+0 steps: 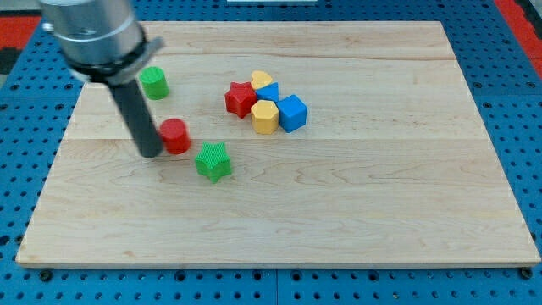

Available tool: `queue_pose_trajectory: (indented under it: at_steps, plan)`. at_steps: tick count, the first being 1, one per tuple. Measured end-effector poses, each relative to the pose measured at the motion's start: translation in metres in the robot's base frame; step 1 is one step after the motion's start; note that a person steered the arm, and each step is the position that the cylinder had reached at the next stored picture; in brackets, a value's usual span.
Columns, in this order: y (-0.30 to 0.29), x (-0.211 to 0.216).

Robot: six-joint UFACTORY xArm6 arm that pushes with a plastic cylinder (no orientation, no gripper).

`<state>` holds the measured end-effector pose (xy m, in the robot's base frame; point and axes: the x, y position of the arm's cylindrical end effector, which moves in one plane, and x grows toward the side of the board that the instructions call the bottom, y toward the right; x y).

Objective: Place the red circle vertically below the red star

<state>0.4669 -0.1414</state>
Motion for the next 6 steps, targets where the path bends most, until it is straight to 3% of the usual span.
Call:
queue_pose_trajectory:
  at_steps: [2,3,4,5,6]
  plan:
    - [-0.044,-0.026]
    - [0.005,-0.039]
    - [0.095,-0.036]
    - [0.118,-0.006]
    - [0.078,0.034]
